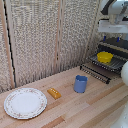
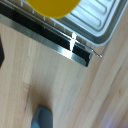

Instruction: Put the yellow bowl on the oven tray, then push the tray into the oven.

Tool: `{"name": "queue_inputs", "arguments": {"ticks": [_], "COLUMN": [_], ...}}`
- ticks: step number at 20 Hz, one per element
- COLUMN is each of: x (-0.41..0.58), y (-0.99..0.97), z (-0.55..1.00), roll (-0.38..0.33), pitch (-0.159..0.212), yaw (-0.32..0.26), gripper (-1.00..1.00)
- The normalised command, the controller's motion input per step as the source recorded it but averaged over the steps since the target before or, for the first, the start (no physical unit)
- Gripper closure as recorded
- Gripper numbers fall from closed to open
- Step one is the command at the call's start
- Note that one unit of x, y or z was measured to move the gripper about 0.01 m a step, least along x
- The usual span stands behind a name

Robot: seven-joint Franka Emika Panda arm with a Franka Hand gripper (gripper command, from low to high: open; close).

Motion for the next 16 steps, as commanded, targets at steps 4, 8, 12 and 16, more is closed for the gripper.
{"name": "queue_inputs", "arguments": {"ticks": [4,8,12,16], "x": [0.076,0.0,0.0,-0.013], "y": [0.08,0.07,0.16,0.23], "z": [0.1,0.09,0.07,0.02], "roll": [-0.375,-0.374,-0.374,-0.373], "pitch": [0.0,0.024,0.074,0.113], "yaw": [0.115,0.128,0.105,0.091], "gripper": [-1.0,-1.0,-1.0,-1.0]}}
